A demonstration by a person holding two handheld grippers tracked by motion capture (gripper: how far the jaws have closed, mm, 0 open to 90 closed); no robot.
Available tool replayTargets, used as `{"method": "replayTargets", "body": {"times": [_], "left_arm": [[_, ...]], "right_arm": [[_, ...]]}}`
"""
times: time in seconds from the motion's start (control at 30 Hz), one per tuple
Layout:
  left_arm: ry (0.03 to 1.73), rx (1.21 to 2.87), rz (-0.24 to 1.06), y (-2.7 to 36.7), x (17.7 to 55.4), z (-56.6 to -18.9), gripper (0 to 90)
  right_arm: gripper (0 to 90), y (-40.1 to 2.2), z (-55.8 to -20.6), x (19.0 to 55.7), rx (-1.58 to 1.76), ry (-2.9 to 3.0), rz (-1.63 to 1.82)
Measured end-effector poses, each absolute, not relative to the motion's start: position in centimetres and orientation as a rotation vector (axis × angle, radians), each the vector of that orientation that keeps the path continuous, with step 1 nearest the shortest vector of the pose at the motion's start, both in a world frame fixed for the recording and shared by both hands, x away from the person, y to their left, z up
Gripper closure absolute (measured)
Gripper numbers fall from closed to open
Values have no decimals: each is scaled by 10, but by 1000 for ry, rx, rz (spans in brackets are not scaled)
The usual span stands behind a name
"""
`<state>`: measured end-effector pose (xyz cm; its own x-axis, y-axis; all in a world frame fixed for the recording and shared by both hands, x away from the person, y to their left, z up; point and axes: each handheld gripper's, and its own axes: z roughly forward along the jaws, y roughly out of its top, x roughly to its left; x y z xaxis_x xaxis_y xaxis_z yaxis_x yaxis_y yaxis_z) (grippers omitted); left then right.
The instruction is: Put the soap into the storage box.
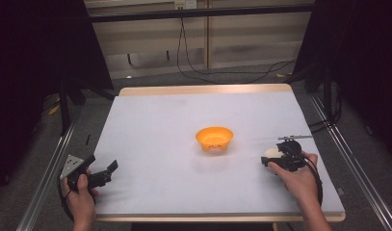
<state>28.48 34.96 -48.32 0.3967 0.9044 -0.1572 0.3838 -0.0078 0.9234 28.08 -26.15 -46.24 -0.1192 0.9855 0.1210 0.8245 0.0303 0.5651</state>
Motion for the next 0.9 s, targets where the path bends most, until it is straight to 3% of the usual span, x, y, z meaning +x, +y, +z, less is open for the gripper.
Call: {"method": "replayTargets", "body": {"times": [0.9], "left_arm": [[1173,1589,604,350,285,-483,11]], "right_arm": [[237,-242,-451,293,1817,2040,787]]}}
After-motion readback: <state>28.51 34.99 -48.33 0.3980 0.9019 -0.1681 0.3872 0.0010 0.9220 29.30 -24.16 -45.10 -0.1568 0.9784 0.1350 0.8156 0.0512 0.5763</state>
